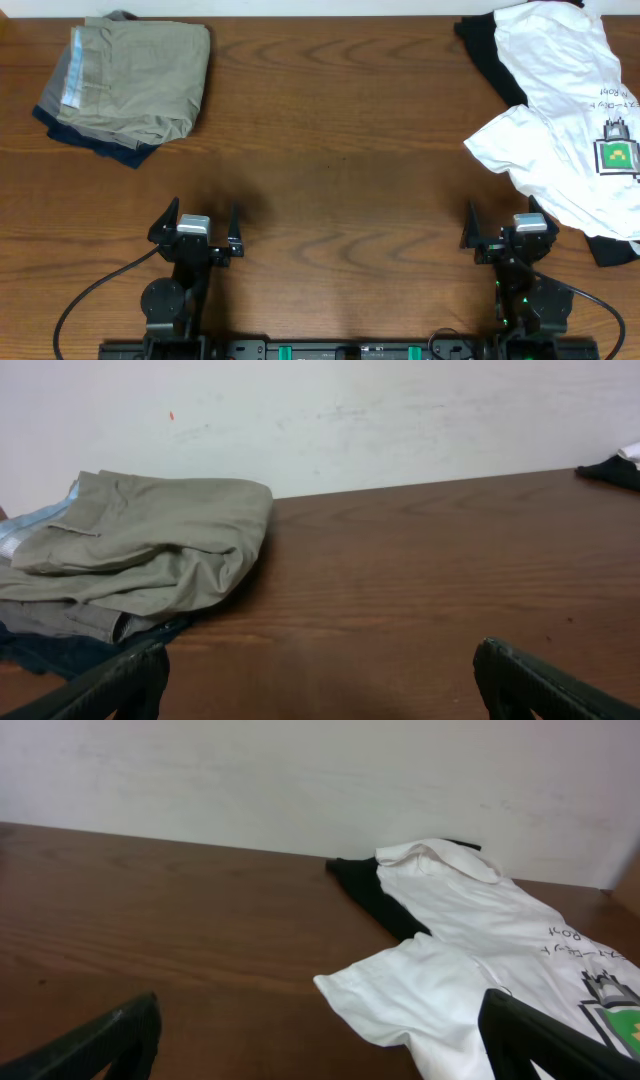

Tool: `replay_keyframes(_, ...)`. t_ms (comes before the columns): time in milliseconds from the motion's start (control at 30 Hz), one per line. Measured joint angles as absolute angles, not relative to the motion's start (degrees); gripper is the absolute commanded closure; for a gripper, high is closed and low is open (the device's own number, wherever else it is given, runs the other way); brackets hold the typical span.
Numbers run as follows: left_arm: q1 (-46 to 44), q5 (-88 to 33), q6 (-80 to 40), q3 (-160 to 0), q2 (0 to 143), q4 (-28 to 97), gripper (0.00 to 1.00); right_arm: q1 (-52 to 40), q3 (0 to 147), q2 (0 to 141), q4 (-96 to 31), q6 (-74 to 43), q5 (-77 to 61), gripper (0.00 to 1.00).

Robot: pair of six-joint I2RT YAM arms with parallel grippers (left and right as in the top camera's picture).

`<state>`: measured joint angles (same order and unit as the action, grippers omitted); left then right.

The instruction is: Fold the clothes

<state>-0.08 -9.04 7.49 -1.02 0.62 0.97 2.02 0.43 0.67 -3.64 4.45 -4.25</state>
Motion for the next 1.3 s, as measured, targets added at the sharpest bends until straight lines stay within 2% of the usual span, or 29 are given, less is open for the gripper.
replay_keyframes(533,-0.1,-11.5,5.9,-1.2,0.8,0.2,0.02,2.0,0.4,0.7,-0.9,4.4,-4.3,0.01)
replay_keyframes(733,-0.1,-12.1,4.8,-8.0,9.4,5.5,0.02,2.0,6.2,3.8,-6.9,4.4,-4.5,0.01)
replay_keyframes(933,-0.1,-12.3,4.4,-23.5,27.0,10.2,0.02,2.0,22.1,17.3,-14.4,4.4,-4.5,0.01)
replay_keyframes(1300,-0.1,-13.3,4.9,-51.2,60.3,28.5,0.02,2.0,50.9,55.3,-29.5,5.4,-4.5,0.01)
